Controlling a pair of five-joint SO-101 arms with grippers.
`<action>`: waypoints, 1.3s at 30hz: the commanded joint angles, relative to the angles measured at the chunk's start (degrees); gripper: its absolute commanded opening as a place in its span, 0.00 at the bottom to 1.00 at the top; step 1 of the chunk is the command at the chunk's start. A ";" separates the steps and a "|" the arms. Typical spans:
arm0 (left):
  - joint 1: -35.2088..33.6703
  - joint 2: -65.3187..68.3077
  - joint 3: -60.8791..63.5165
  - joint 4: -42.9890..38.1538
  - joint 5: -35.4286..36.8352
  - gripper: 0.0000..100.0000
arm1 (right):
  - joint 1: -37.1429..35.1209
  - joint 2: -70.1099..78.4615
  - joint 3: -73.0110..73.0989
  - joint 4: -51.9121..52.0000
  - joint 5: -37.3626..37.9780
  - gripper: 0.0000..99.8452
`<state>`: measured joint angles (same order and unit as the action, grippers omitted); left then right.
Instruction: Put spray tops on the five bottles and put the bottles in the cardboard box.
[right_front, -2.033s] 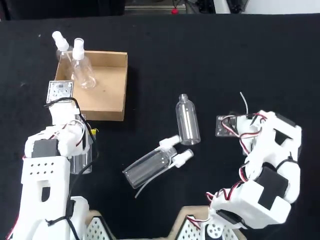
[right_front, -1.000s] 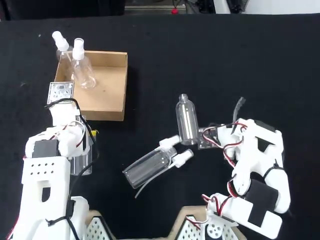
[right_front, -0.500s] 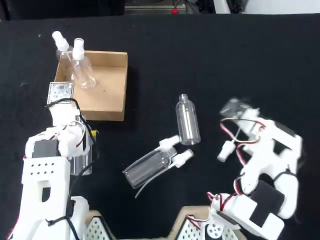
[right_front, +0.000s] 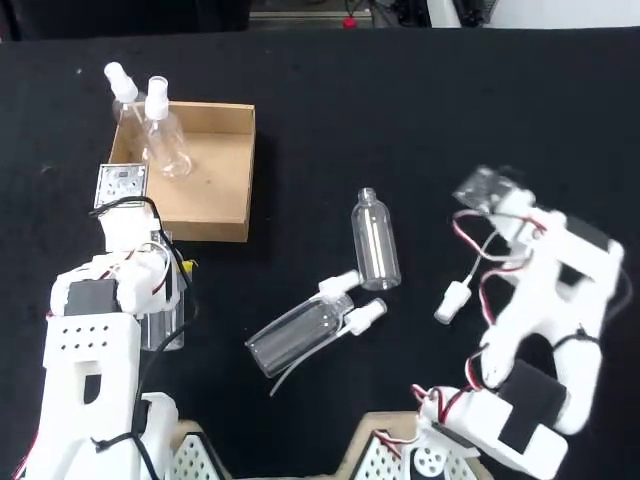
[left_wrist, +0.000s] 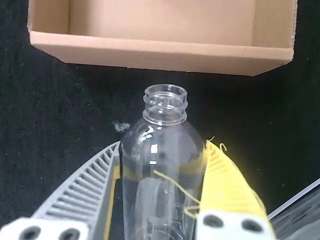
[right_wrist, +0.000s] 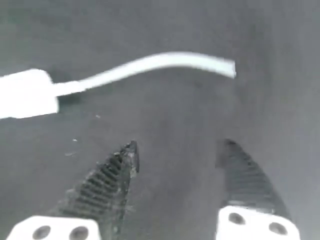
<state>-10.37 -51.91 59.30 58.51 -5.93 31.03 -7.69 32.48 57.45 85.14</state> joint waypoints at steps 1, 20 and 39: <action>-0.31 0.00 -0.75 -0.70 -0.62 0.11 | -4.48 -2.51 -4.70 12.66 16.44 0.30; -0.22 0.00 -0.75 -0.53 -0.70 0.11 | -12.66 -2.33 2.07 17.14 43.43 0.29; -0.22 0.00 -0.75 -0.79 -0.70 0.11 | -9.93 -1.98 15.16 -3.96 32.09 0.06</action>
<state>-10.37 -51.91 59.30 58.51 -5.93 20.04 -7.69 47.87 56.22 123.65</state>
